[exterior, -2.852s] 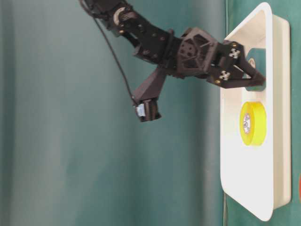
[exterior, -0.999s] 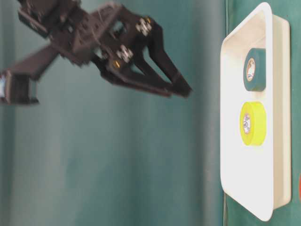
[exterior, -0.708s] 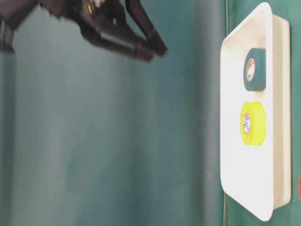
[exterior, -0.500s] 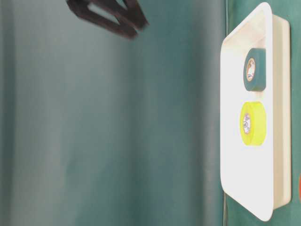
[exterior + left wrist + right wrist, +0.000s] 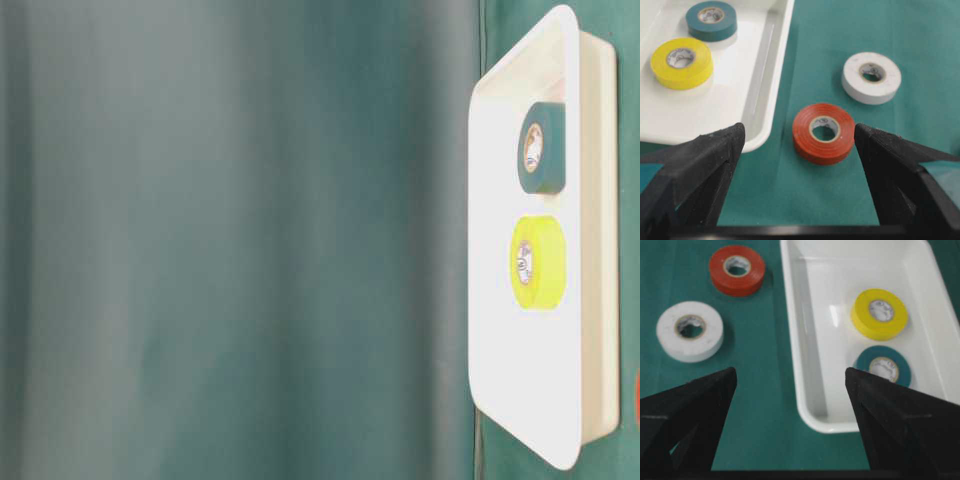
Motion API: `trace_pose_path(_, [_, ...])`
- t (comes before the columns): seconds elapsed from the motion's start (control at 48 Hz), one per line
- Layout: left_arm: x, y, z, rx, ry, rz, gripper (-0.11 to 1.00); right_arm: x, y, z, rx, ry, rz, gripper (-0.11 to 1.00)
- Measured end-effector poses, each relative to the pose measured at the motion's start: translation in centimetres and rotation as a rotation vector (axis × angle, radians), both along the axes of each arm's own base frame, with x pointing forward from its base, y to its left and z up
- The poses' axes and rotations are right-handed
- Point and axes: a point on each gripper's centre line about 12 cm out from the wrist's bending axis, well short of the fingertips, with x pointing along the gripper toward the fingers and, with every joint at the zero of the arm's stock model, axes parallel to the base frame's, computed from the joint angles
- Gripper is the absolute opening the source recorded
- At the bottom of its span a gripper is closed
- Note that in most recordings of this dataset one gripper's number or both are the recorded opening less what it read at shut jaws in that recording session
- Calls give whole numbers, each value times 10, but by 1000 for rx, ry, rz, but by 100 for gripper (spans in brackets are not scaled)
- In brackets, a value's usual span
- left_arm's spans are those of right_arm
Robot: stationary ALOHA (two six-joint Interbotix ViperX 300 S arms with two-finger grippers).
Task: Pick up the tape from a random location and place it into the white case.
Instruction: 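Open the right gripper and retract it to the right side, then move the left gripper over the white tape roll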
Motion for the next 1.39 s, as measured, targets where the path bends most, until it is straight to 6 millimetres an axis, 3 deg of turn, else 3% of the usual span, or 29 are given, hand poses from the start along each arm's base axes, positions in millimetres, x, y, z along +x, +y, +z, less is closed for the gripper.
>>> trace_pose_path(0.312, [0, 0, 0, 2, -1, -1, 91, -15, 5, -32, 28, -23, 25, 87])
trace_pose_path(0.77, [0, -1, 0, 0, 0, -3, 91, -16, 5, -33, 35, -31, 23, 87])
trace_pose_path(1.207, [-2, -48, 1, -8, -6, -257, 91, -16, 5, -32, 35, -37, 25, 87])
trace_pose_path(1.395, [-2, -54, 1, -9, -9, -286, 91, -16, 5, -32, 35, -37, 25, 87])
